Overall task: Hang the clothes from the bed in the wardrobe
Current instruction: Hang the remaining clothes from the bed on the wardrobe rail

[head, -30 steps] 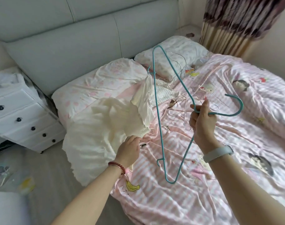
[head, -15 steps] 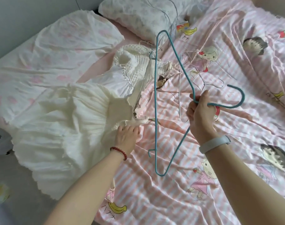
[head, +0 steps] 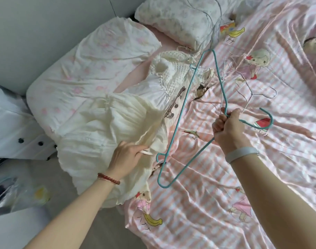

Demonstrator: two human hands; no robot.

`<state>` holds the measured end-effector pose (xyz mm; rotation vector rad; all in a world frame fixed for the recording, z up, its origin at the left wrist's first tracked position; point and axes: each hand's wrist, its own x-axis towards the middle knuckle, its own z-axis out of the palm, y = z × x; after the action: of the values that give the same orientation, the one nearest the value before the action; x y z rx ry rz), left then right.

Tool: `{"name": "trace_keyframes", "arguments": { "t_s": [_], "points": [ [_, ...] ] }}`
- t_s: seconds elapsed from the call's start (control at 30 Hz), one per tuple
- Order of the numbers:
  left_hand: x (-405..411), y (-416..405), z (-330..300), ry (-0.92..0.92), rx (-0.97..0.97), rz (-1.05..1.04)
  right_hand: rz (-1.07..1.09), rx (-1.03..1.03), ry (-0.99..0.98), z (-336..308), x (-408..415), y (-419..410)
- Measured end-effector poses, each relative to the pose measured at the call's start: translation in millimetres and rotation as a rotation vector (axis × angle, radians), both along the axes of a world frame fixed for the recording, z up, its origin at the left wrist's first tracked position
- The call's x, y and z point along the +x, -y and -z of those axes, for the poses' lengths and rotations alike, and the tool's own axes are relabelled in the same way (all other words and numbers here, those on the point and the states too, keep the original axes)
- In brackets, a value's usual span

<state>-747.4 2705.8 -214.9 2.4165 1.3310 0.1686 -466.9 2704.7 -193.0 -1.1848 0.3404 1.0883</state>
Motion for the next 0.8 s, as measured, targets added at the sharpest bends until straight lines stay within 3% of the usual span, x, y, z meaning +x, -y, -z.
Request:
{"name": "trace_keyframes", "arguments": {
  "t_s": [0.17,0.3,0.5,0.7,0.8],
  "points": [
    [-17.6,17.9,-44.6,-0.054,-0.191,0.090,-0.046,0.023,-0.043,-23.0,-26.9,-5.8],
    [-35.7,25.7,-75.9,-0.015,-0.329,-0.092,-0.079,0.060,0.009,-48.6,-51.9,2.5],
    [-43.2,44.6,-110.5,0.185,-0.610,-0.272,-0.220,0.099,0.067,-77.8,-83.0,36.9],
    [-39.4,93.1,-134.3,0.285,-0.631,-0.271,-0.366,0.035,-0.012,-111.2,-72.0,73.1],
    [-40.6,123.2,-147.1,0.333,-0.559,-0.282,-0.507,0.026,0.067,-124.9,-68.5,103.1]
  ]
}}
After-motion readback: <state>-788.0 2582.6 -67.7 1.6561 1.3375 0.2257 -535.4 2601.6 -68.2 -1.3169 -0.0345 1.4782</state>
